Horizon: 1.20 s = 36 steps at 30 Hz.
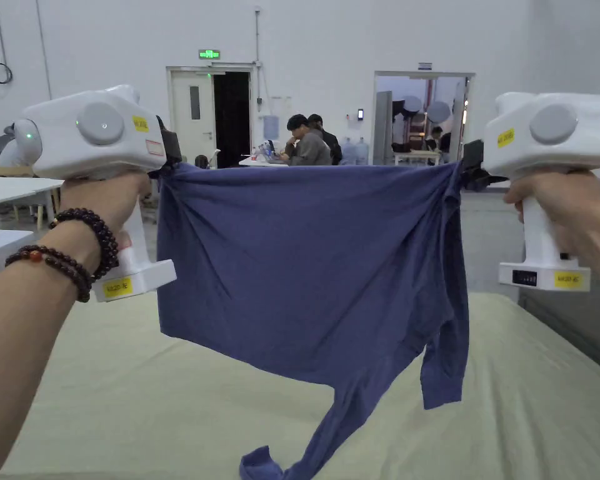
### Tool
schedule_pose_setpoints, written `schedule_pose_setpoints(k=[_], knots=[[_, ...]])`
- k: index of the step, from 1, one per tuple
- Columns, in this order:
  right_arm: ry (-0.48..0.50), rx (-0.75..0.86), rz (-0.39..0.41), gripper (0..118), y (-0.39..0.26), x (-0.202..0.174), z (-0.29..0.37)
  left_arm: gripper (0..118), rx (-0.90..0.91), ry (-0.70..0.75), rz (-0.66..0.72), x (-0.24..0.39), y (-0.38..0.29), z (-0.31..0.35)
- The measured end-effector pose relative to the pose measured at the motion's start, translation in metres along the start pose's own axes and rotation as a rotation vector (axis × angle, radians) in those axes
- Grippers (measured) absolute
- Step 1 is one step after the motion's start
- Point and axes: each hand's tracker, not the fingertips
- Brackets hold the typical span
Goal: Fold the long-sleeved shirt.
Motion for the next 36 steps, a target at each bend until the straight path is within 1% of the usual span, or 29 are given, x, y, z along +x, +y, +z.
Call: schedule_pose_setpoints(k=[3, 5, 7, 9, 11, 13, 16, 20, 21, 24, 25, 27, 28, 30, 32, 33, 34, 35, 36], knots=[[0.004, 0.029, -0.035, 4, 0.031, -0.006, -0.002, 0, 0.026, -0.004, 0.049, 0.003, 0.014, -0.001], [-0.011, 0.044, -0.024, 4, 0.042, -0.01, -0.008, 0, 0.025, 0.0, 0.048, 0.006, 0.022, -0.005], [-0.021, 0.048, 0.001, 4, 0.046, -0.014, -0.011, 0, 0.036, 0.016, 0.032, 0.007, 0.025, -0.009], [-0.02, 0.044, -0.008, 4, 0.039, -0.013, -0.015, 0, 0.038, 0.017, 0.046, 0.005, 0.023, -0.012], [-0.009, 0.025, -0.035, 4, 0.025, -0.01, -0.023, 0, 0.036, 0.025, 0.067, 0.002, 0.014, -0.016], [-0.014, -0.013, -0.045, 4, 0.004, -0.007, -0.035, 0, 0.006, 0.032, 0.07, -0.002, -0.003, -0.025], [-0.025, -0.097, -0.046, 4, -0.049, -0.001, -0.052, 0, -0.062, 0.049, 0.061, -0.012, -0.05, -0.04], [-0.028, -0.214, -0.08, 4, -0.142, 0.008, -0.075, 0, -0.203, 0.07, 0.05, -0.029, -0.14, -0.058], [-0.026, -0.253, -0.092, 4, -0.166, 0.011, -0.08, 0, -0.211, 0.078, 0.056, -0.035, -0.166, -0.06], [-0.017, -0.335, -0.123, 4, -0.227, 0.018, -0.085, 0, -0.318, 0.097, 0.069, -0.047, -0.229, -0.058], [-0.029, -0.348, -0.116, 4, -0.242, 0.018, -0.084, 0, -0.35, 0.101, 0.084, -0.051, -0.243, -0.056], [-0.012, -0.366, -0.053, 4, -0.273, 0.018, -0.075, 0, -0.403, 0.116, 0.121, -0.06, -0.271, -0.046], [-0.001, -0.372, -0.033, 4, -0.28, 0.018, -0.07, 0, -0.401, 0.116, 0.12, -0.062, -0.279, -0.042], [-0.001, -0.366, -0.04, 4, -0.295, 0.021, -0.06, 0, -0.399, 0.114, 0.112, -0.065, -0.292, -0.022], [0.002, -0.364, -0.043, 4, -0.308, 0.02, -0.031, 0, -0.395, 0.099, 0.118, -0.071, -0.3, -0.002], [-0.002, -0.368, -0.032, 4, -0.317, 0.017, -0.012, 0, -0.39, 0.101, 0.123, -0.068, -0.306, 0.014], [-0.01, -0.376, -0.011, 4, -0.325, 0.015, 0.001, 0, -0.4, 0.104, 0.093, -0.065, -0.311, 0.027], [-0.03, -0.406, 0.033, 4, -0.337, 0.011, 0.018, 0, -0.421, 0.106, 0.079, -0.062, -0.32, 0.047], [-0.009, -0.429, 0.057, 4, -0.348, 0.009, 0.032, 0, -0.431, 0.111, 0.089, -0.061, -0.33, 0.063]])
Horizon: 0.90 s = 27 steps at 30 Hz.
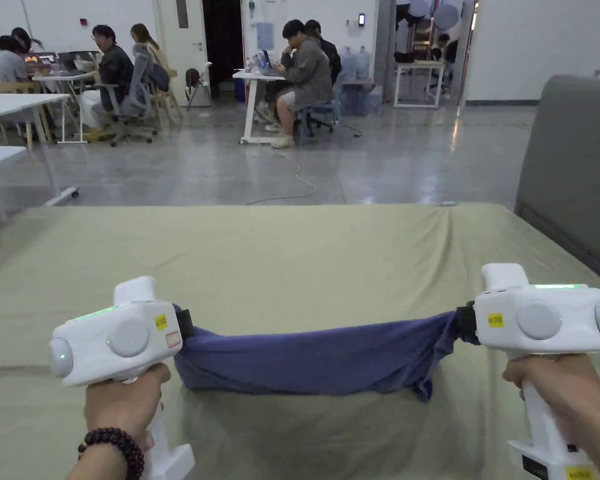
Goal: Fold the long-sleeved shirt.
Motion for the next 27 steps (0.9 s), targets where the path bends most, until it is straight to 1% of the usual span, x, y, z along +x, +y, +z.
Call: schedule_pose_setpoints(k=[1, 2, 3, 6, 8, 9, 10, 11, 12, 13, 16, 19, 20, 21, 22, 23, 24, 25, 26, 27], knots=[[0.015, -0.03, 0.019, 4, -0.022, -0.004, 0.011, 0, -0.03, -0.012, -0.006, -0.004, -0.019, 0.012], [0.013, -0.05, 0.025, 4, -0.038, -0.006, 0.016, 0, -0.048, 0.007, -0.001, -0.006, -0.035, 0.02], [0.021, -0.089, 0.048, 4, -0.057, -0.007, 0.021, 0, -0.071, 0.047, -0.017, -0.009, -0.056, 0.028], [-0.008, -0.186, 0.142, 4, -0.114, -0.009, 0.032, 0, -0.151, 0.122, -0.064, -0.018, -0.116, 0.048], [-0.019, -0.251, 0.204, 4, -0.149, -0.012, 0.039, 0, -0.224, 0.128, -0.039, -0.025, -0.152, 0.06], [-0.002, -0.289, 0.238, 4, -0.166, -0.013, 0.043, 0, -0.255, 0.135, -0.029, -0.027, -0.169, 0.066], [-0.002, -0.329, 0.26, 4, -0.179, -0.014, 0.046, 0, -0.286, 0.139, -0.056, -0.028, -0.183, 0.072], [0.024, -0.365, 0.29, 4, -0.194, -0.015, 0.05, 0, -0.309, 0.152, -0.079, -0.032, -0.2, 0.077], [0.036, -0.392, 0.308, 4, -0.209, -0.016, 0.056, 0, -0.331, 0.187, -0.077, -0.033, -0.213, 0.083], [0.043, -0.411, 0.319, 4, -0.22, -0.017, 0.06, 0, -0.339, 0.178, -0.076, -0.035, -0.221, 0.088], [0.082, -0.506, 0.399, 4, -0.24, -0.022, 0.065, 0, -0.366, 0.183, -0.08, -0.04, -0.242, 0.101], [0.083, -0.508, 0.406, 4, -0.251, -0.023, 0.071, 0, -0.387, 0.18, -0.109, -0.041, -0.251, 0.1], [0.081, -0.5, 0.392, 4, -0.249, -0.022, 0.07, 0, -0.386, 0.176, -0.103, -0.041, -0.25, 0.099], [0.076, -0.481, 0.354, 5, -0.245, -0.02, 0.074, 0, -0.375, 0.163, -0.08, -0.042, -0.246, 0.1], [0.084, -0.461, 0.325, 22, -0.241, -0.018, 0.077, 6, -0.365, 0.164, -0.069, -0.042, -0.241, 0.102], [0.103, -0.45, 0.289, 50, -0.233, -0.015, 0.082, 20, -0.352, 0.161, -0.065, -0.04, -0.236, 0.107], [0.11, -0.442, 0.264, 84, -0.229, -0.013, 0.086, 48, -0.341, 0.16, -0.072, -0.039, -0.232, 0.11], [0.102, -0.416, 0.246, 110, -0.22, -0.01, 0.092, 95, -0.324, 0.147, -0.083, -0.038, -0.226, 0.114], [0.099, -0.371, 0.244, 111, -0.212, -0.01, 0.099, 116, -0.295, 0.144, -0.092, -0.036, -0.22, 0.119], [0.097, -0.341, 0.241, 111, -0.204, -0.01, 0.103, 118, -0.255, 0.137, -0.098, -0.033, -0.214, 0.124]])
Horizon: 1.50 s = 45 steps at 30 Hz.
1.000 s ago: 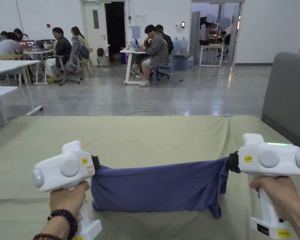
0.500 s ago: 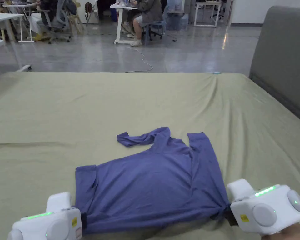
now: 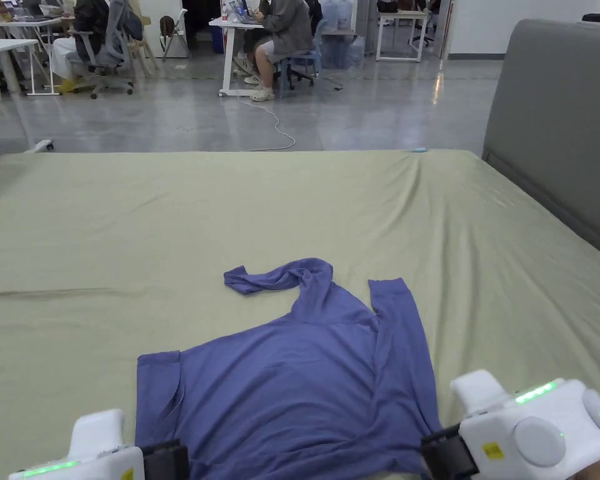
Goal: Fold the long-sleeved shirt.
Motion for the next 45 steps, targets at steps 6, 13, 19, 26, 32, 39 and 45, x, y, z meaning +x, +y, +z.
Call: schedule_pose_setpoints(k=[6, 13, 19, 26, 32, 39, 45], knots=[[-0.045, 0.096, -0.001, 0, 0.035, -0.006, 0.018, 15, 0.087, -0.034, 0.011, 0.003, 0.034, 0.009], [0.049, 0.074, -0.015, 0, 0.038, -0.022, -0.008, 0, 0.063, -0.013, 0.035, 0.003, 0.084, -0.043], [0.042, 0.023, 0.024, 0, 0.045, -0.019, -0.024, 117, -0.103, 0.104, -0.041, -0.003, 0.143, -0.139], [0.041, -0.01, 0.016, 0, 0.083, 0.001, -0.054, 114, -0.24, 0.172, -0.043, 0.004, 0.154, -0.21], [0.054, 0.045, 0.019, 0, 0.17, 0.023, -0.101, 34, -0.146, 0.14, -0.167, 0.009, 0.139, -0.205], [0.095, -0.039, 0.014, 97, 0.286, 0.042, -0.202, 0, -0.15, 0.072, -0.055, -0.007, 0.135, -0.199], [0.04, -0.262, 0.099, 72, 0.303, 0.031, -0.283, 0, -0.164, 0.089, -0.104, -0.001, 0.139, -0.208]])
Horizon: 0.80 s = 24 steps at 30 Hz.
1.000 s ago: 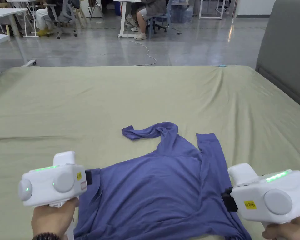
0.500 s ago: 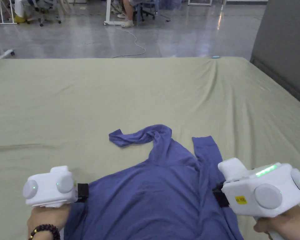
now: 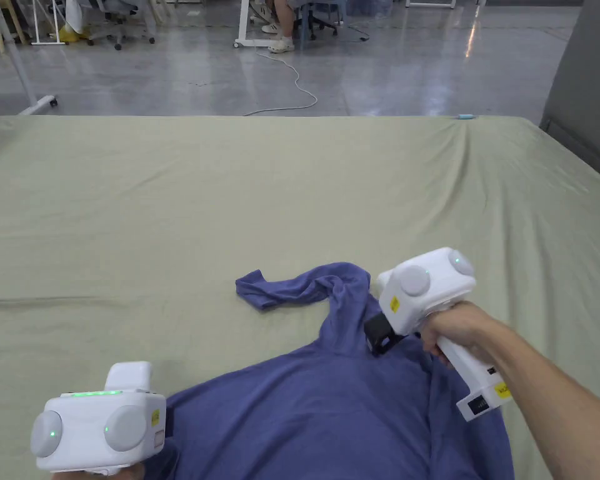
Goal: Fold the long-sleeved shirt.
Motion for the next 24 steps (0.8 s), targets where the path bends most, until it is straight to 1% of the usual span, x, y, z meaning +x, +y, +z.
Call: schedule_pose_setpoints(k=[1, 2, 3, 4, 5, 6, 7, 8, 9, 10, 11, 12, 13, 15, 17, 20, 21, 24], knots=[[0.022, 0.022, 0.014, 70, -0.004, -0.008, -0.003, 0, -0.001, 0.001, -0.006, 0.0, 0.0, -0.002], [-0.038, 0.03, 0.042, 61, -0.004, -0.013, -0.004, 0, 0.0, 0.003, -0.008, 0.0, -0.001, -0.001], [-0.033, 0.02, 0.032, 35, -0.004, -0.014, -0.002, 0, -0.001, 0.002, -0.01, 0.002, -0.001, 0.0], [-0.006, 0.016, 0.013, 35, -0.002, -0.013, 0.006, 0, -0.002, 0.001, -0.012, 0.001, -0.001, -0.001], [0.071, 0.029, -0.018, 20, -0.004, -0.015, 0.014, 0, -0.005, -0.003, -0.012, 0.0, 0.0, -0.001], [0.116, 0.064, -0.015, 0, -0.006, -0.018, 0.016, 0, -0.011, -0.009, 0.0, -0.001, 0.002, 0.001], [0.025, 0.051, -0.012, 0, -0.009, -0.024, 0.018, 0, -0.027, -0.019, 0.024, -0.002, 0.005, 0.004], [0.013, 0.05, 0.002, 0, -0.013, -0.026, 0.022, 0, -0.042, -0.037, 0.049, -0.005, 0.01, 0.008], [0.007, 0.07, 0.003, 0, -0.016, -0.027, 0.03, 0, -0.038, -0.056, 0.061, -0.008, 0.014, 0.013], [0.003, 0.097, -0.015, 0, -0.019, -0.027, 0.043, 0, 0.017, -0.072, 0.075, -0.01, 0.019, 0.025], [0.012, 0.153, -0.041, 0, -0.022, -0.025, 0.061, 0, 0.081, -0.058, 0.07, -0.012, 0.029, 0.04], [0.027, 0.202, -0.054, 0, -0.023, -0.022, 0.078, 0, 0.108, -0.053, 0.065, -0.013, 0.037, 0.052], [0.045, 0.231, -0.068, 0, -0.023, -0.017, 0.096, 0, 0.151, -0.07, 0.079, -0.016, 0.047, 0.067], [0.028, 0.309, -0.082, 0, -0.024, -0.009, 0.142, 0, 0.219, -0.119, 0.101, -0.016, 0.068, 0.105], [-0.004, 0.393, -0.057, 0, -0.021, 0.001, 0.198, 0, 0.307, -0.141, 0.086, -0.014, 0.093, 0.143], [-0.076, 0.53, -0.054, 0, -0.017, 0.015, 0.284, 0, 0.44, -0.145, 0.051, -0.007, 0.137, 0.203], [-0.084, 0.571, -0.064, 0, -0.015, 0.019, 0.309, 0, 0.47, -0.153, 0.044, -0.006, 0.15, 0.22], [-0.122, 0.701, -0.095, 0, -0.001, 0.036, 0.39, 0, 0.572, -0.259, 0.091, -0.005, 0.207, 0.275]])
